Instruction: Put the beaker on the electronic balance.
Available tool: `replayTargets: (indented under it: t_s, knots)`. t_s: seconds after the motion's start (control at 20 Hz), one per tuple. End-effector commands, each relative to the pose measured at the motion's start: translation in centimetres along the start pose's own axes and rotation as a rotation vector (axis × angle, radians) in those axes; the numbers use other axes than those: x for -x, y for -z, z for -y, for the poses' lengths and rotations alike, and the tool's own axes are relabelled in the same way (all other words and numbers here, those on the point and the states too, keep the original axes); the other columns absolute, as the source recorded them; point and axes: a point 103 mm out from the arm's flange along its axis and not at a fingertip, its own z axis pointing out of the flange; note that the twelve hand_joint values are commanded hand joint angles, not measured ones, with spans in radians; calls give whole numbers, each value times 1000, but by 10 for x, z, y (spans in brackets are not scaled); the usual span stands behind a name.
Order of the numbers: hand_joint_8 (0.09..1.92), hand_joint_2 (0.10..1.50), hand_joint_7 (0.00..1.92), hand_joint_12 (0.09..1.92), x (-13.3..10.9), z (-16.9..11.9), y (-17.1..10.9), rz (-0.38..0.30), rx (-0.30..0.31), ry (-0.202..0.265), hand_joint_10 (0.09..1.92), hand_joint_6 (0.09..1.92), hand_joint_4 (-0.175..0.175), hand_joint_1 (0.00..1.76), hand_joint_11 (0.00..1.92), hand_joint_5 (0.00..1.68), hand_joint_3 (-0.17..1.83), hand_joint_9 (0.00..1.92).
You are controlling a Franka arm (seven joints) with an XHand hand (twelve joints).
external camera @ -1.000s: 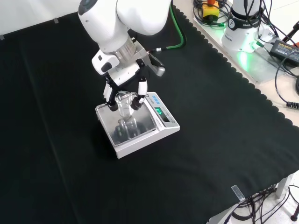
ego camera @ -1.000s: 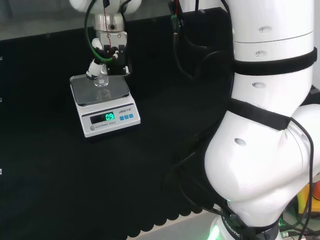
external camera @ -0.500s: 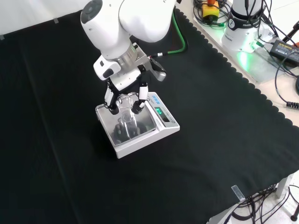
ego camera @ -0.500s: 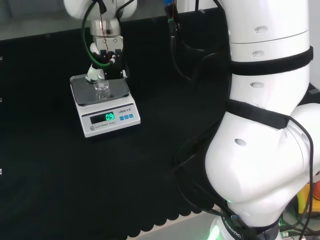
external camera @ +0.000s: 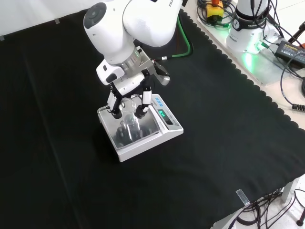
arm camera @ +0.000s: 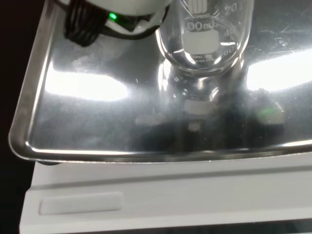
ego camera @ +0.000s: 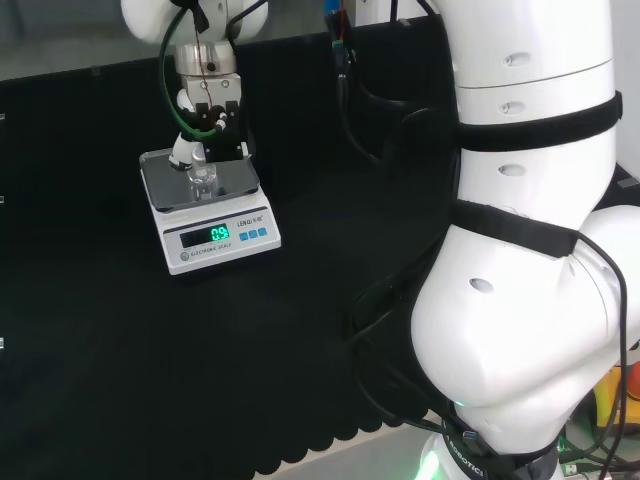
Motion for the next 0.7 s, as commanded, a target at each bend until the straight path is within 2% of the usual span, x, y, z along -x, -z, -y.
replayTargets:
  t_s: [0.05, 0.4, 0.7]
  knots:
    - [839, 702, 883, 583, 0, 0, -2, 10, -6, -5, 286, 798, -165, 1219, 1439, 762, 774, 1303]
    - [842, 670, 835, 602, -4, 4, 1, 35, 0, -14, 289, 813, -146, 1157, 1506, 714, 786, 1305]
    - [878, 630, 760, 667, -4, 5, 2, 31, -1, -13, 312, 816, -137, 1039, 1427, 638, 723, 1246]
